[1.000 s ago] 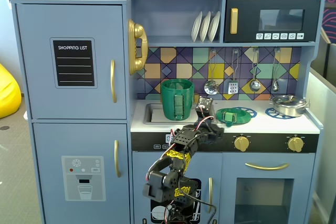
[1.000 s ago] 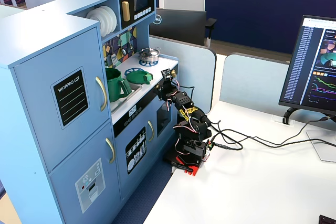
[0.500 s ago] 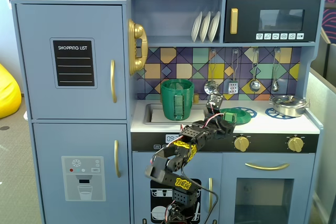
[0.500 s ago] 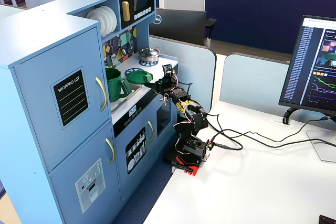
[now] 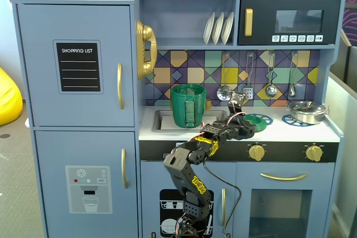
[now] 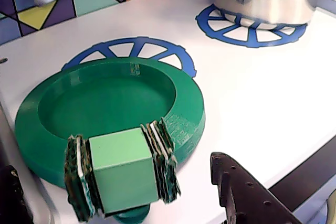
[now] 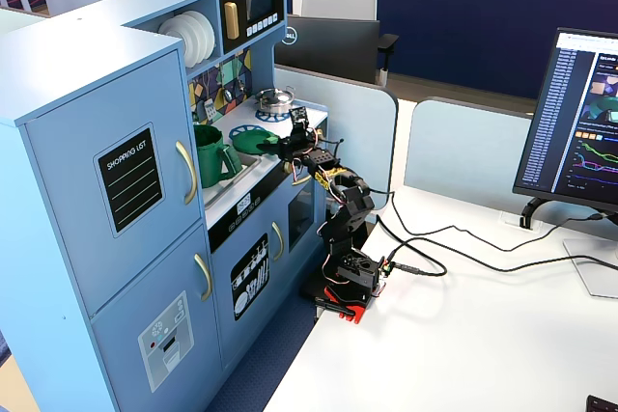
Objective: Pick up the lid from the counter and put it on the green recipient
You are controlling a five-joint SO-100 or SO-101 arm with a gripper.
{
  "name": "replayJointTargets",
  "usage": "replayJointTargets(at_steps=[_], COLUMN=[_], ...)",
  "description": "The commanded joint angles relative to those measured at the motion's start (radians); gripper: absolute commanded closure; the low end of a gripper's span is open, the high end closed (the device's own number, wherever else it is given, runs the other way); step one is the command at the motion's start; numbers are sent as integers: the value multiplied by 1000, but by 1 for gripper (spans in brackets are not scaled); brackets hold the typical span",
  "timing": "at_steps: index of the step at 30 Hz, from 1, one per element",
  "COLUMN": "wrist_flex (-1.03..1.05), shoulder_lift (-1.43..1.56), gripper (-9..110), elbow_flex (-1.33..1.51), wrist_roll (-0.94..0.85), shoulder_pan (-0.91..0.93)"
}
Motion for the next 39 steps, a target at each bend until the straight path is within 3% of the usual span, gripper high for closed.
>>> replayJointTargets(at_steps=[1,9,13,24,39], wrist_flex=[-43,-35,-48,-28,293], shoulder_lift=[-41,-127,-135,-107,-48], gripper=[63,71,101,101,101], elbow_flex=[-123,-209,-216,-296,-695], wrist_roll=[-32,-83,-64,-14,28], shoulder_pan=[-35,-60,-72,-92,-216])
